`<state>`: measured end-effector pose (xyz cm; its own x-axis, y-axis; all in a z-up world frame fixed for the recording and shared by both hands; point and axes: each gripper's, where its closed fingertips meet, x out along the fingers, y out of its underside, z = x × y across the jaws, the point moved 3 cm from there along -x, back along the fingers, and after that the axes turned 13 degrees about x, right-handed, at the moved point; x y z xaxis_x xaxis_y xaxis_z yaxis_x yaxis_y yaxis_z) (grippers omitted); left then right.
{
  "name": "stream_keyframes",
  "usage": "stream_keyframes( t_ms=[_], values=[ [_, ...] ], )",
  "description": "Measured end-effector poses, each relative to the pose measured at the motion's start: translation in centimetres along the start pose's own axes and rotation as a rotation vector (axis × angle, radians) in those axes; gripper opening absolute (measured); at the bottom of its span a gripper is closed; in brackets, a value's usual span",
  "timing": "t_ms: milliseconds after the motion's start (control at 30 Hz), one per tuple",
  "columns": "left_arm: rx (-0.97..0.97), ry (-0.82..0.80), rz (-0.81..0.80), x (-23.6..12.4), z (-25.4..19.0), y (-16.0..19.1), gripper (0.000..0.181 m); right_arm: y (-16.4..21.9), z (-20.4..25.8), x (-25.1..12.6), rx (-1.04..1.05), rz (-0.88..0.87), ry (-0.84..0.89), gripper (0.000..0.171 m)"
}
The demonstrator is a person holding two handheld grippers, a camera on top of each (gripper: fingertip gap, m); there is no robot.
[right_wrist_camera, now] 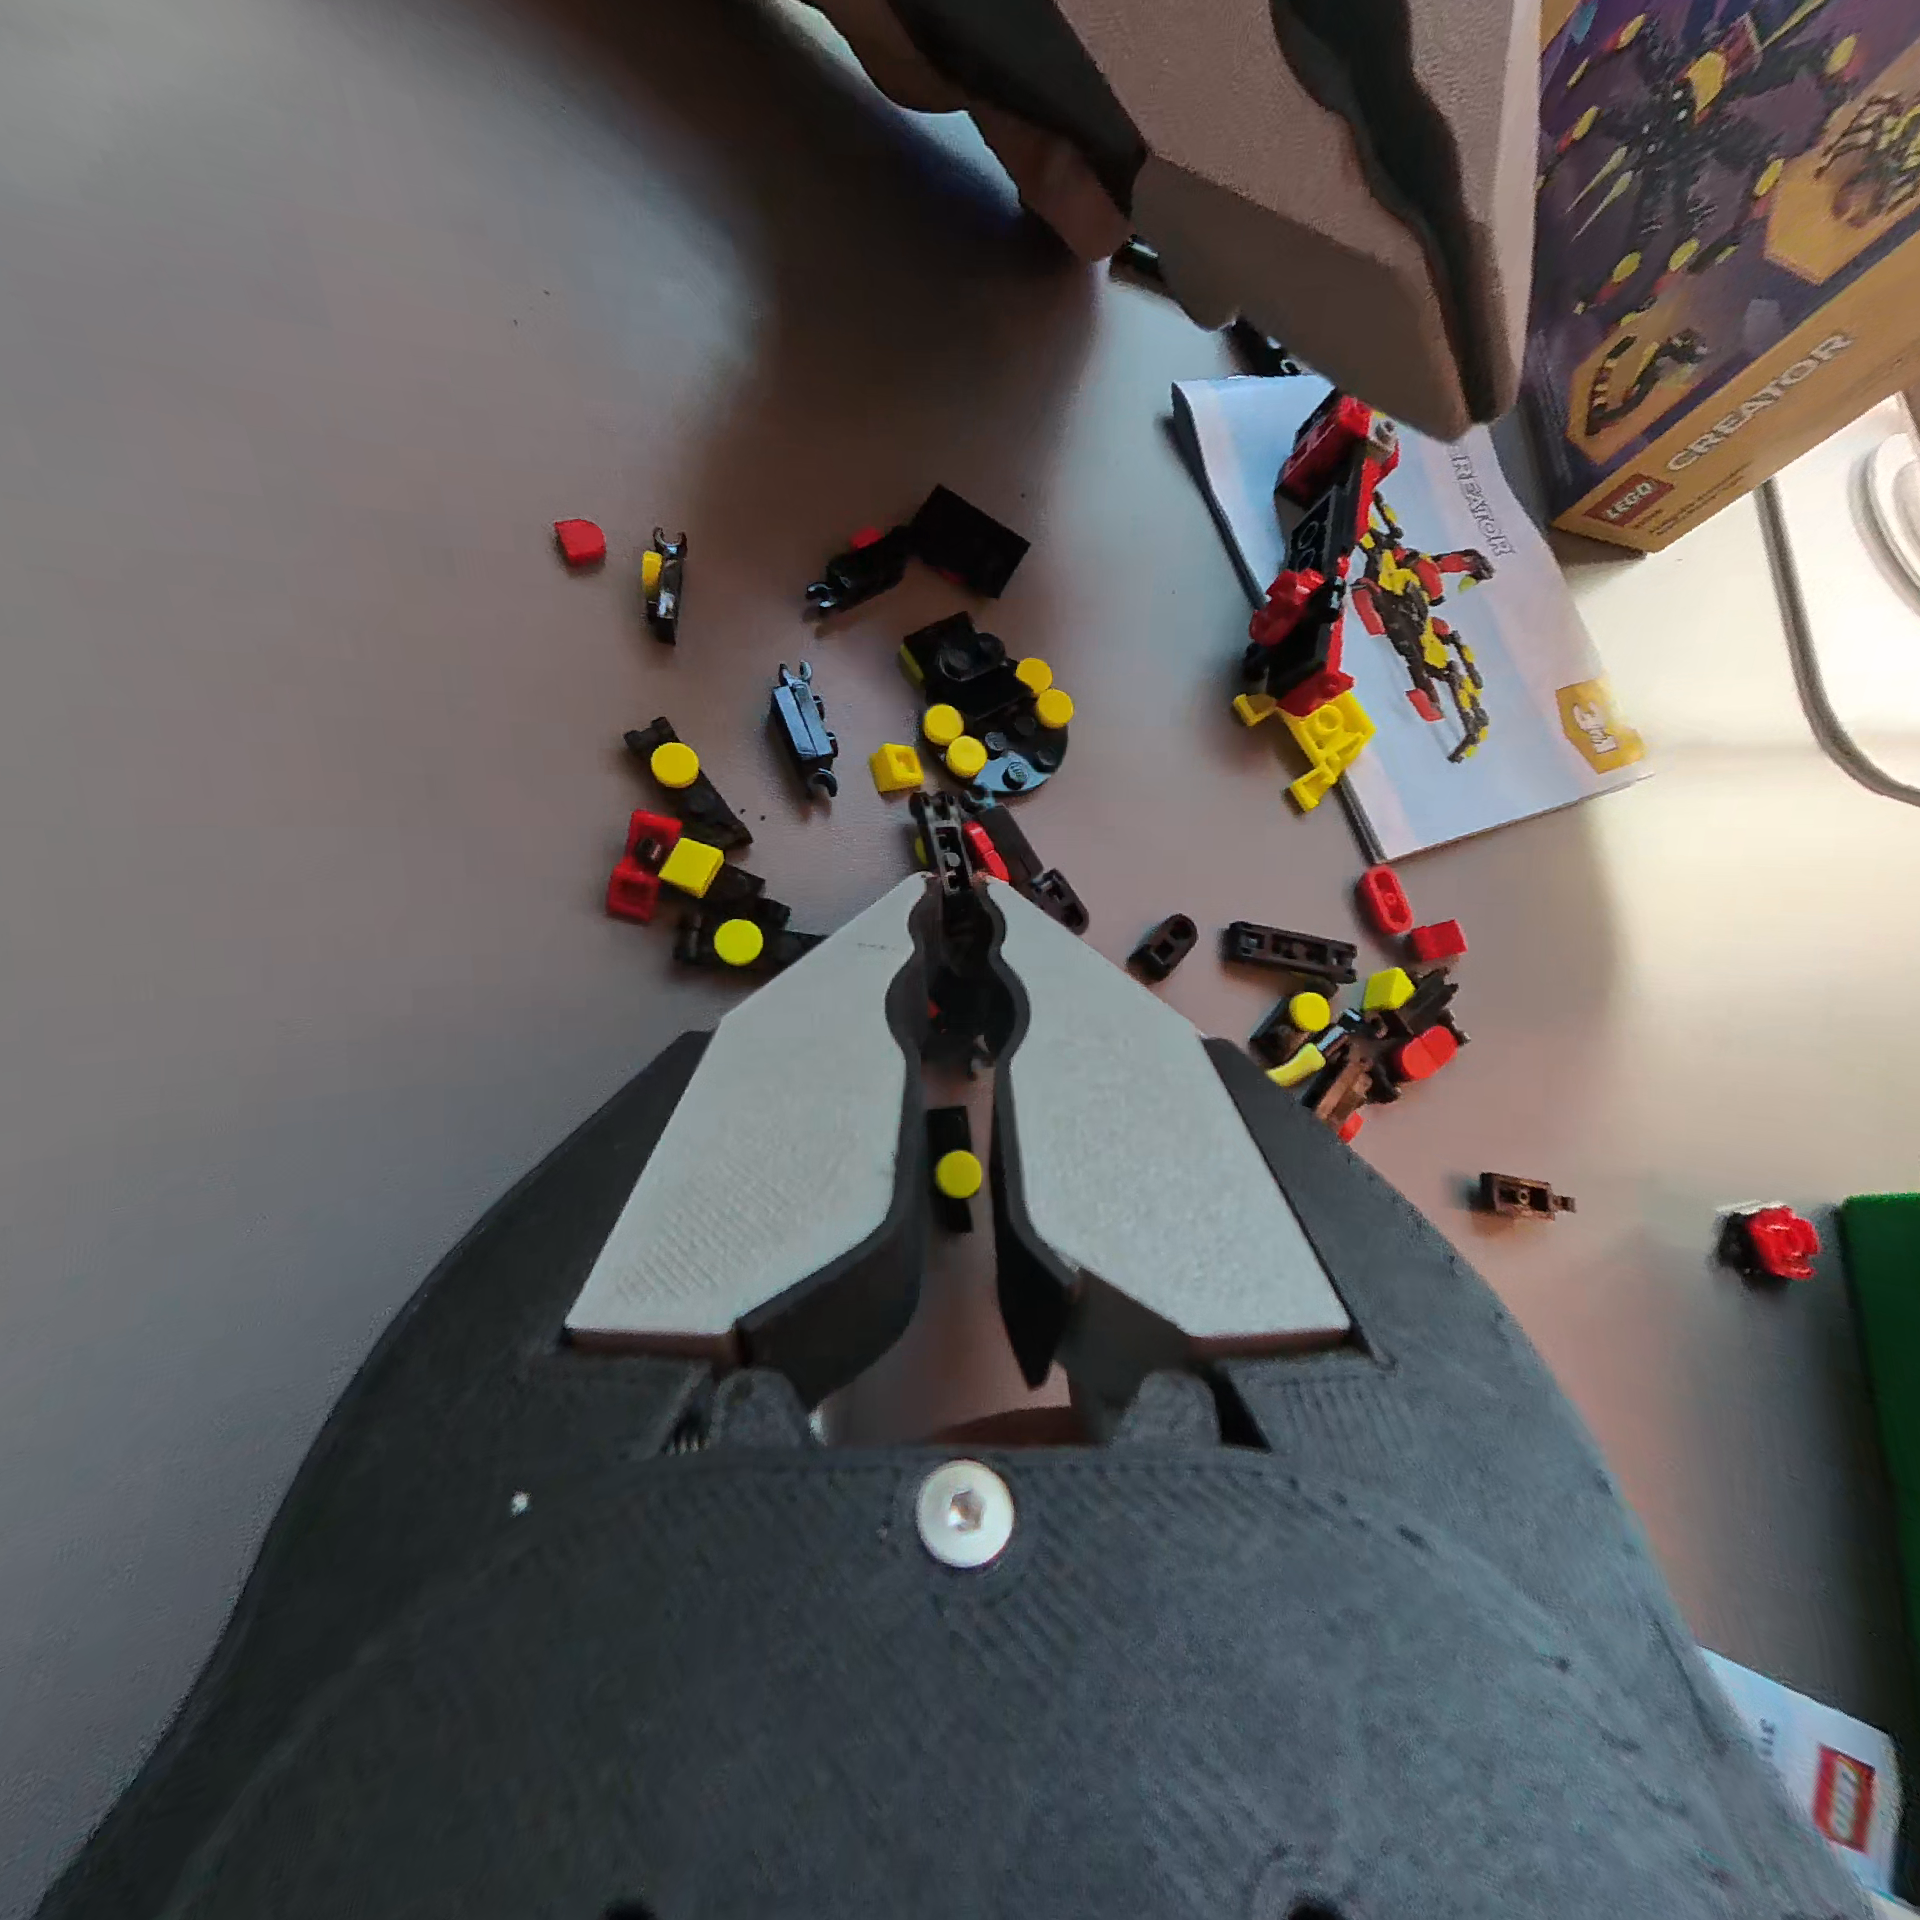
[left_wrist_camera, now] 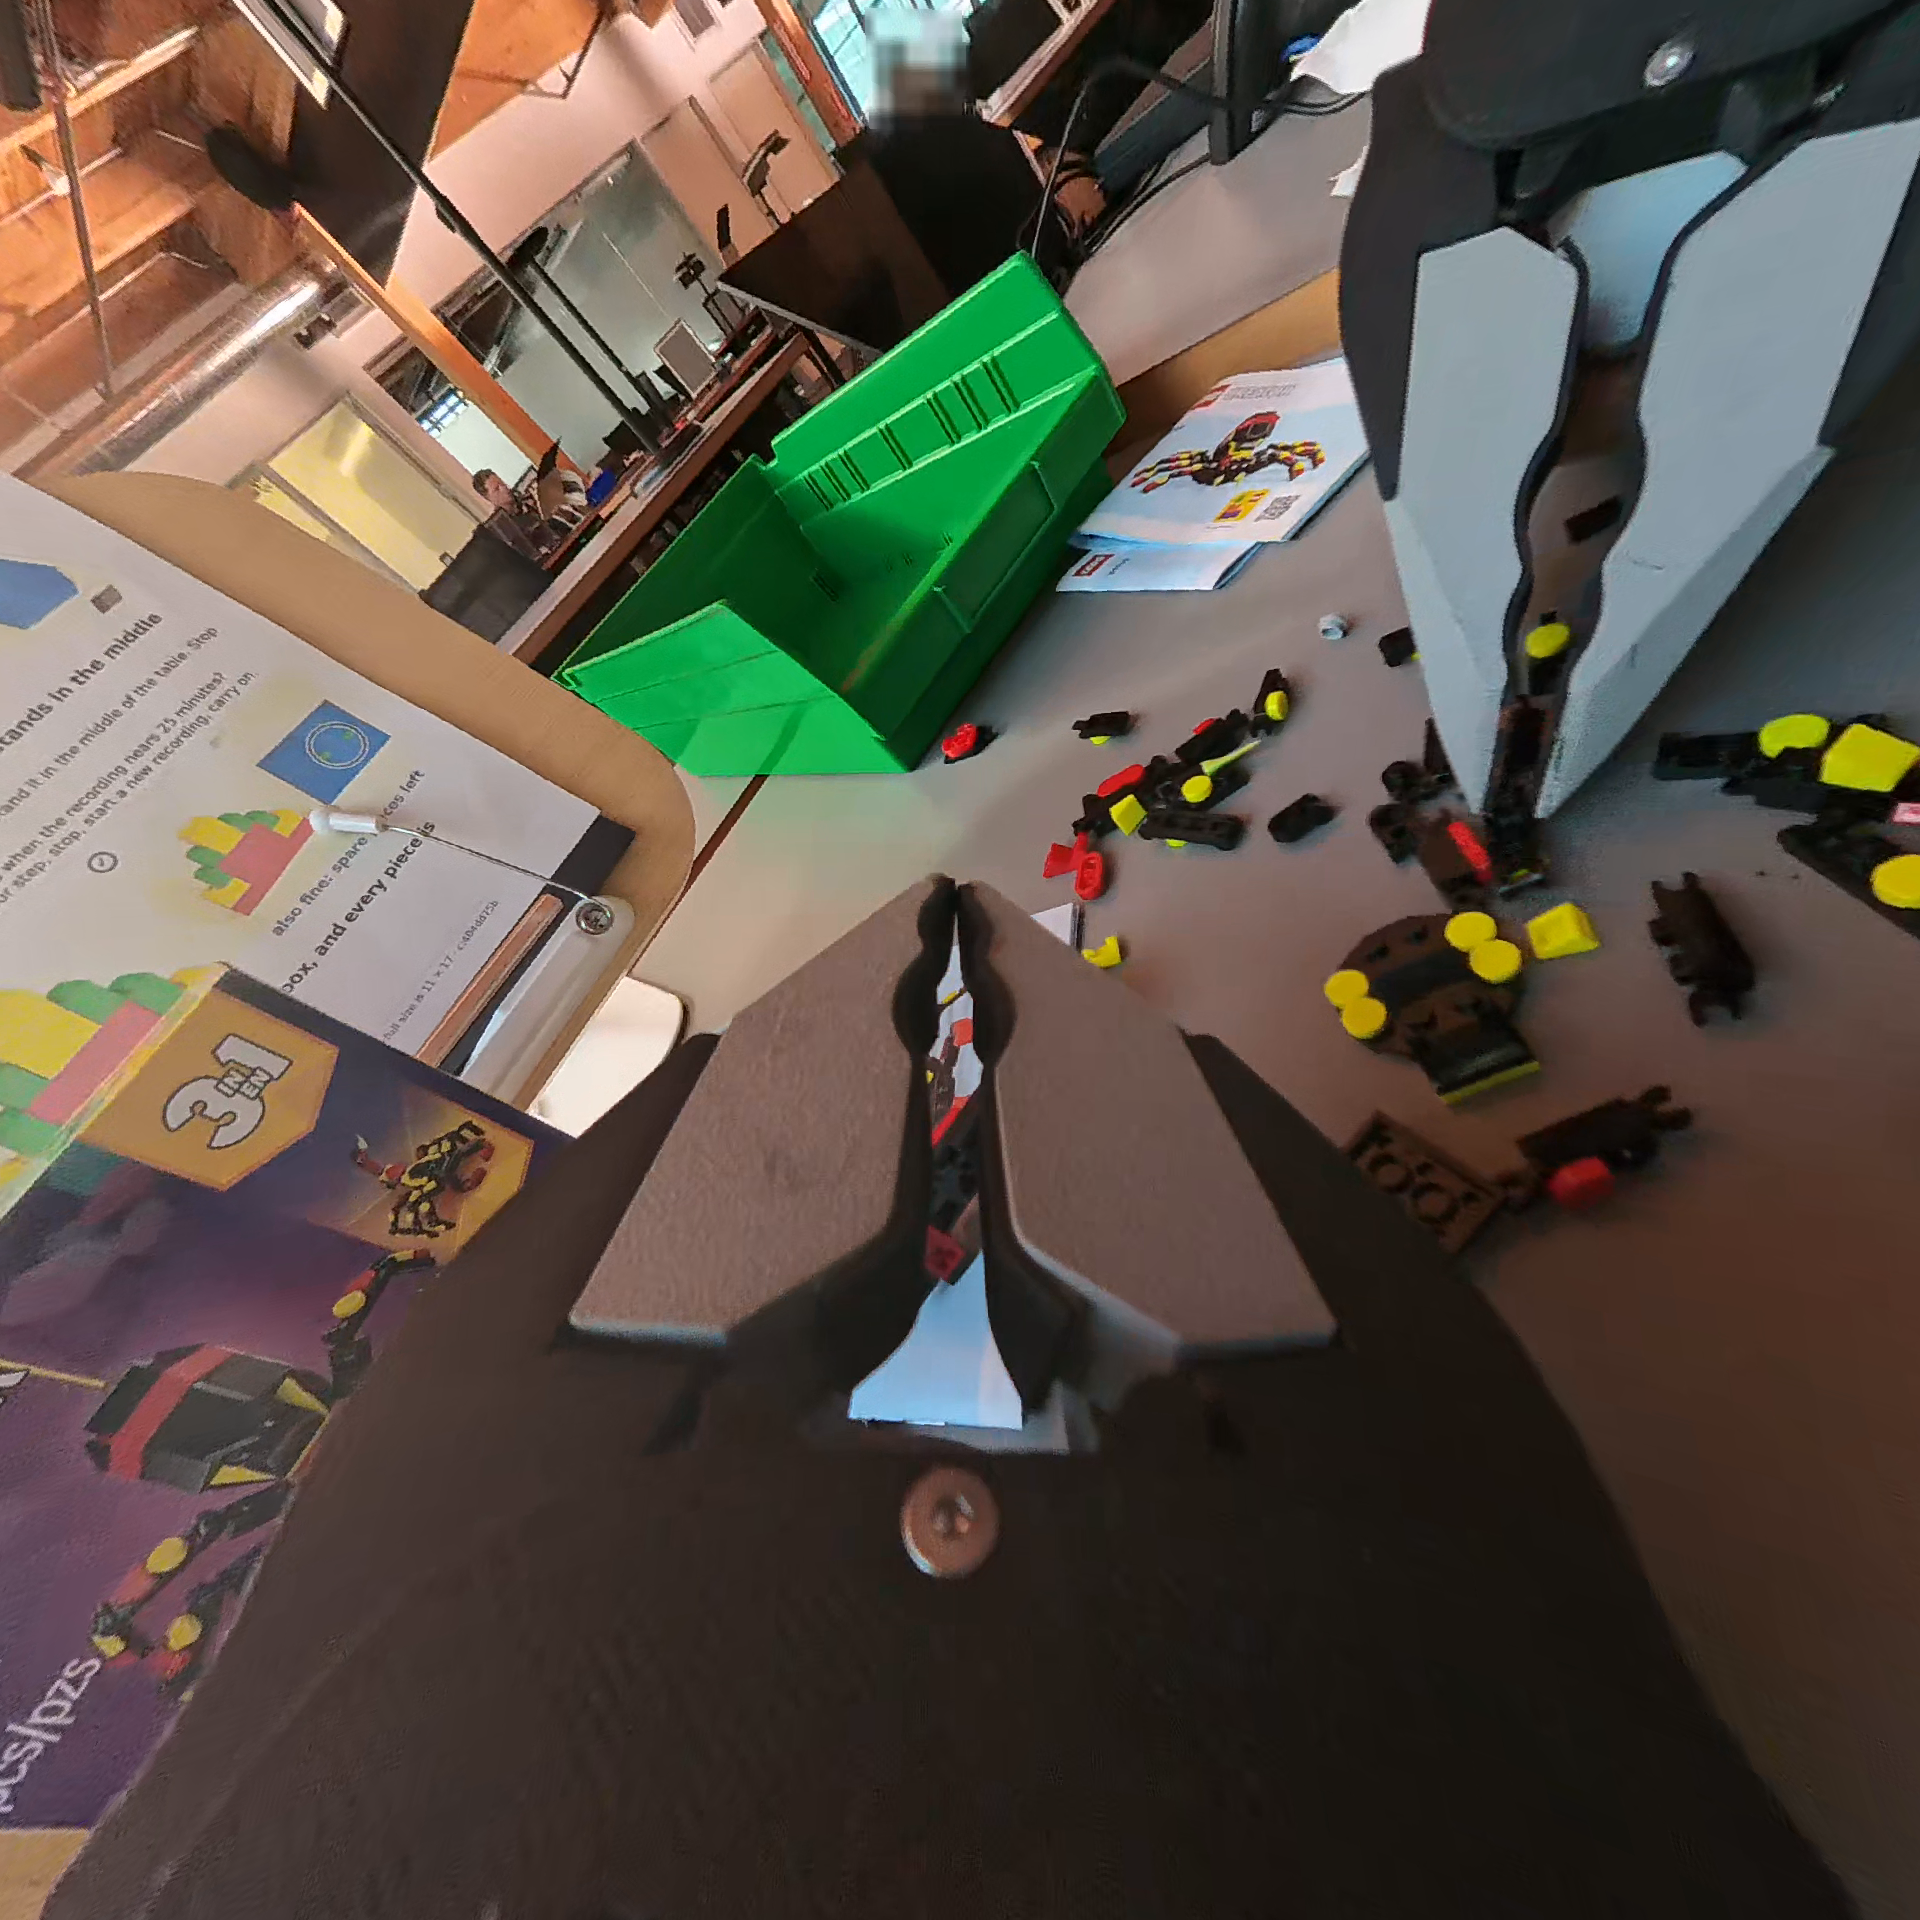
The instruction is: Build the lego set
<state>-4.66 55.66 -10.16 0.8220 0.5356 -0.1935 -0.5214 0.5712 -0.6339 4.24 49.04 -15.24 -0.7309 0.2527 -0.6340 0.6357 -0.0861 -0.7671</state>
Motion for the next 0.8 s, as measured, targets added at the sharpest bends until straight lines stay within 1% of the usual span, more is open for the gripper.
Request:
stream_keyframes(
  t_ms=[33, 167, 267, 333, 467, 533, 633, 700, 800],
  values=[
    [0.015, 0.0, 0.008, 0.1, -0.1, 0.0, 0.0, 0.0, 0.0, 0.0, -0.01, -0.003, 0.006, 0.001],
    [0.081, -0.004, 0.029, 0.3, -0.8, 0.0, 0.0, -0.6, -0.5, -0.3, -0.014, -0.059, 0.036, 0.0],
    [0.087, -0.01, 0.026, 0.4, -0.7, 0.0, 0.0, -1.6, -1.6, -1.1, 0.021, -0.155, 0.084, 0.0],
    [0.087, -0.017, 0.019, 0.3, -0.7, -0.1, 0.0, -2.3, -2.6, -1.7, 0.043, -0.234, 0.148, 0.0],
    [0.094, -0.028, 0.021, 0.4, -0.6, -0.1, 0.0, -3.5, -5.2, -3.1, 0.06, -0.383, 0.355, 0.0],
    [0.098, -0.027, 0.028, 0.5, -0.6, 0.0, 0.0, -4.0, -6.1, -3.4, 0.047, -0.426, 0.45, 0.0],
    [0.085, -0.029, 0.043, 0.6, -0.4, 0.2, 0.0, -5.0, -7.5, -3.0, 0.003, -0.457, 0.633, 0.0],
    [0.069, -0.037, 0.051, 0.7, -0.2, 0.3, 0.0, -5.9, -8.0, -2.2, -0.044, -0.44, 0.728, 0.0],
    [0.014, -0.048, 0.042, 0.7, 0.6, 0.5, 0.0, -8.4, -7.7, -1.3, -0.194, -0.446, 0.862, 0.0]
  ],
)
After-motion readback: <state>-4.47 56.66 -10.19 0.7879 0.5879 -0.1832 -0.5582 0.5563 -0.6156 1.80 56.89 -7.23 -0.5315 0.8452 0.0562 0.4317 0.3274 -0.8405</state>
